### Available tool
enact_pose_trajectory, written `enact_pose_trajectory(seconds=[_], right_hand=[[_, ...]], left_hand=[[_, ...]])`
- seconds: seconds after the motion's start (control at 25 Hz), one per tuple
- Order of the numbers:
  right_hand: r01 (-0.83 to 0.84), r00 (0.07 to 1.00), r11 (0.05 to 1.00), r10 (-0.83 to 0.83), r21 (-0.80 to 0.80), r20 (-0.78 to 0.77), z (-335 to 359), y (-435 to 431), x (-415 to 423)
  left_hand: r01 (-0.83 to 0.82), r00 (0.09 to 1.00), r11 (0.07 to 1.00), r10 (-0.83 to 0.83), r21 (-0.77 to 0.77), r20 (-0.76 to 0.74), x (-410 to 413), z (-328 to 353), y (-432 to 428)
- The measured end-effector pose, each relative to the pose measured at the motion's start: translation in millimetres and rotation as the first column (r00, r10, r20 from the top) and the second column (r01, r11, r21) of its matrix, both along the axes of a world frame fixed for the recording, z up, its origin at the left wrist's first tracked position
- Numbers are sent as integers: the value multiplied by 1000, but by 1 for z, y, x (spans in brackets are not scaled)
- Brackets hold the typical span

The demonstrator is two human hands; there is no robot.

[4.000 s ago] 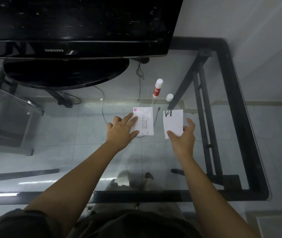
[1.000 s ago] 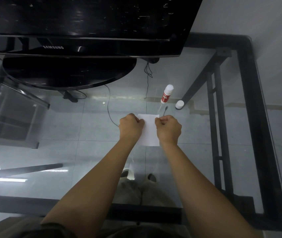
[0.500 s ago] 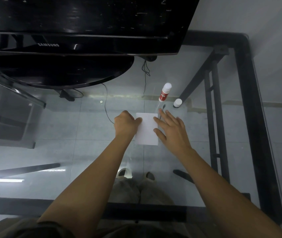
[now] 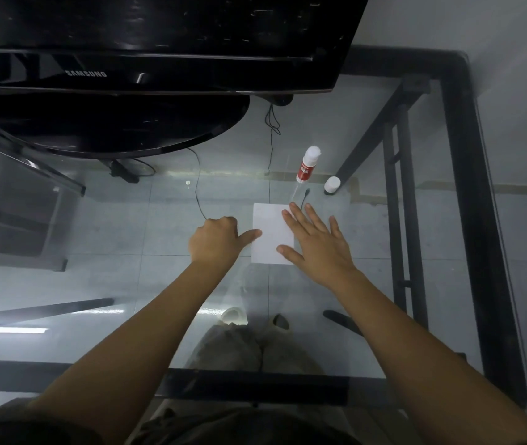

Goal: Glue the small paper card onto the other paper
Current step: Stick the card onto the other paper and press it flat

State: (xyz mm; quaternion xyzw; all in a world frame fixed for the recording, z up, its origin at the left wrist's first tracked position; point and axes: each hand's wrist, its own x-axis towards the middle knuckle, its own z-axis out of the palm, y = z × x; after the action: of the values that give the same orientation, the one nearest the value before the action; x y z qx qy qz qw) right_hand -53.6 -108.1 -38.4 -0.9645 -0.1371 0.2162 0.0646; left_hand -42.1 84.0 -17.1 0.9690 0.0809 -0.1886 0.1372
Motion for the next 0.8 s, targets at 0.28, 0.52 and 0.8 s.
enact_pose_trajectory(seconds=[0.28, 0.52, 0.8], right_hand=[[-1, 1000, 1000, 2, 16, -10, 2, 0, 0], [2, 1000, 999, -1, 34, -31, 7, 0, -1], [9, 999, 1000, -9, 11, -40, 9, 2, -1]], left_hand=[[198, 979, 979, -196, -51, 50, -27, 5, 12], [504, 842, 849, -443, -157, 310, -9, 4, 7], [680, 730, 721, -682, 137, -36, -7, -10, 22]])
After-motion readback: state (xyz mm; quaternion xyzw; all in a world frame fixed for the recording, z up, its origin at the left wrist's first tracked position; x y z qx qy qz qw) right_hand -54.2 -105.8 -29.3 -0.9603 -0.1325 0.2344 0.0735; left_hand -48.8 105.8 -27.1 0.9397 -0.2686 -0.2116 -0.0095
